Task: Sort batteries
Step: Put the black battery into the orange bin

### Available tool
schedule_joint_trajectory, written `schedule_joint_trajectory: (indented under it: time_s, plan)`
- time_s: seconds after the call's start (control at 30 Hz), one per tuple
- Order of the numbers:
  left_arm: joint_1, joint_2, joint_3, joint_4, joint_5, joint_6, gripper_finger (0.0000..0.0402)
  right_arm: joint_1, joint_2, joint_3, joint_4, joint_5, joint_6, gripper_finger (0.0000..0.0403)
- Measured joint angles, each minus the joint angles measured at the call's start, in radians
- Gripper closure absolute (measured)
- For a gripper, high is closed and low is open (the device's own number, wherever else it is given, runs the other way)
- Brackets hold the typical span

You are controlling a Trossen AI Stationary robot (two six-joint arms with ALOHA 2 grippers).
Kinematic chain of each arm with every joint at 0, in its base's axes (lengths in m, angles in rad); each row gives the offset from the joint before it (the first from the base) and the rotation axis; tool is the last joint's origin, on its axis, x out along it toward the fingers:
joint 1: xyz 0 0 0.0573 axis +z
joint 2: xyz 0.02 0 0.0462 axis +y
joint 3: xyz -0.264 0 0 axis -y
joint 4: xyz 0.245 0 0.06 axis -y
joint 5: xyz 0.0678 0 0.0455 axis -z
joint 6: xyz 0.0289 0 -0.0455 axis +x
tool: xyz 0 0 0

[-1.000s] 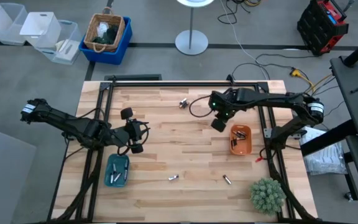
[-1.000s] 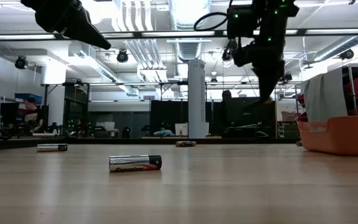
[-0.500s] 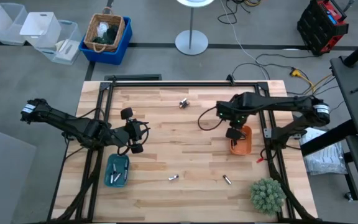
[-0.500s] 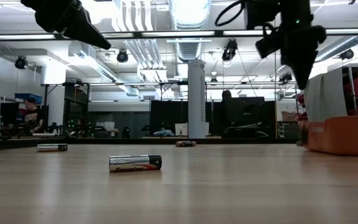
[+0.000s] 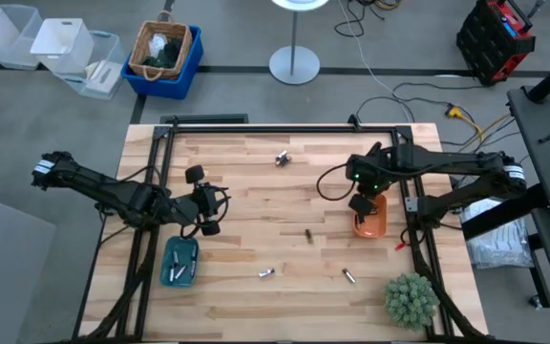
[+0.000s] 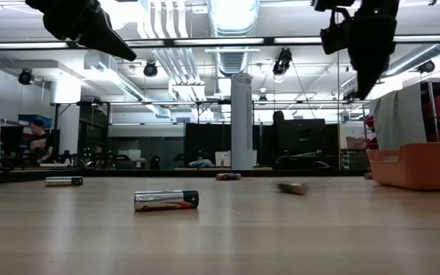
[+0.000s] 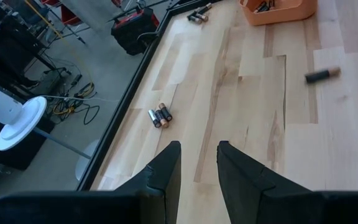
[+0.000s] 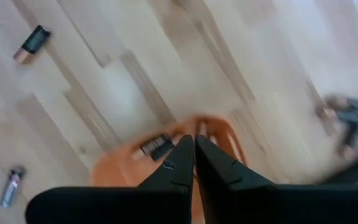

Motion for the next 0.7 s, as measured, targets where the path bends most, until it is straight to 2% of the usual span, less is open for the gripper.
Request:
schedule_joint_trajectory:
  time_s: [0.1,0.3,0.37,0.5,0.6,0.7]
  plan:
    - [0.000,0.000,0.000,-0.007,0.032,-0.026,0.0317,0.034,0.010,-0.029,0.107,-0.001,-0.041,0.0394]
    - [0.000,0.008,0.000,-0.055,0.186,-0.119,0.0317,0.096,0.074,-0.045,0.329,-0.001,-0.086,0.0394]
    - [-0.001,0.023,-0.010,-0.060,0.270,-0.161,0.0317,0.109,0.103,-0.044,0.389,-0.001,-0.094,0.0394]
    - [-0.021,0.078,-0.076,-0.054,0.478,-0.234,0.0319,0.132,0.160,-0.035,0.437,-0.002,-0.133,0.0394]
    - [-0.055,0.138,-0.122,-0.021,0.515,-0.298,0.0329,0.141,0.199,-0.035,0.434,-0.003,-0.150,0.0394]
    - [-0.091,0.219,-0.156,0.070,0.571,-0.337,0.0356,0.140,0.235,-0.035,0.434,-0.003,-0.150,0.0394]
